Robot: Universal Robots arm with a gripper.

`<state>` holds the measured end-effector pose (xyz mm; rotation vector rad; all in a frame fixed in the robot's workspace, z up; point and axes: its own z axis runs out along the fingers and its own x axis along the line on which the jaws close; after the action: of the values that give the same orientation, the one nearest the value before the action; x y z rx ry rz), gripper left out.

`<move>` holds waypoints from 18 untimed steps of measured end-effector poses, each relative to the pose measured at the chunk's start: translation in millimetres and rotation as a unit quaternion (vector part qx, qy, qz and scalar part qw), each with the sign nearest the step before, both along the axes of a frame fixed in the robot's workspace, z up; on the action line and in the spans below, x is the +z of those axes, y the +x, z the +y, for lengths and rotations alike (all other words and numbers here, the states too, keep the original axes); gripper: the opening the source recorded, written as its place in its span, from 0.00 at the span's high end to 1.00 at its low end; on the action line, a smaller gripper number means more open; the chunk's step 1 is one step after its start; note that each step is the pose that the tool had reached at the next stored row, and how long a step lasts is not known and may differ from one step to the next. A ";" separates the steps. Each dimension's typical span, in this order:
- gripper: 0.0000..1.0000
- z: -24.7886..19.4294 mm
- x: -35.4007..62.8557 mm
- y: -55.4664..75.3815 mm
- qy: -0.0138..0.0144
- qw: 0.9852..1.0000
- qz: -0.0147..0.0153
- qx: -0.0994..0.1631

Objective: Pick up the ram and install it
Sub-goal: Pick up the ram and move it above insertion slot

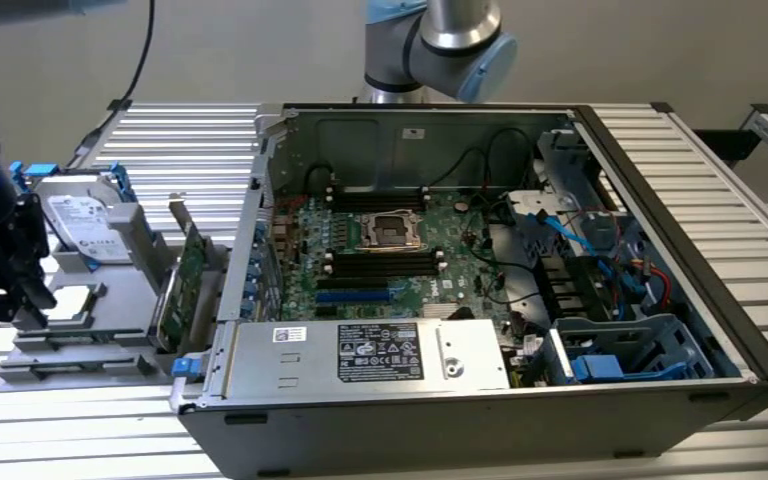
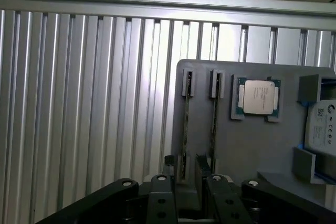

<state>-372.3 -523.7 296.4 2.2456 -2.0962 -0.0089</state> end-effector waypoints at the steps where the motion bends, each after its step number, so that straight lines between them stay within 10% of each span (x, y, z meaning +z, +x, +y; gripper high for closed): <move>1: 0.70 -0.1 -1.8 -0.2 0.000 1.000 0.000 0.001; 18: 0.70 -0.4 -32.7 -0.7 0.000 1.000 0.000 0.007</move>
<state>-373.1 -524.0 263.7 2.2594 -2.0812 -0.0082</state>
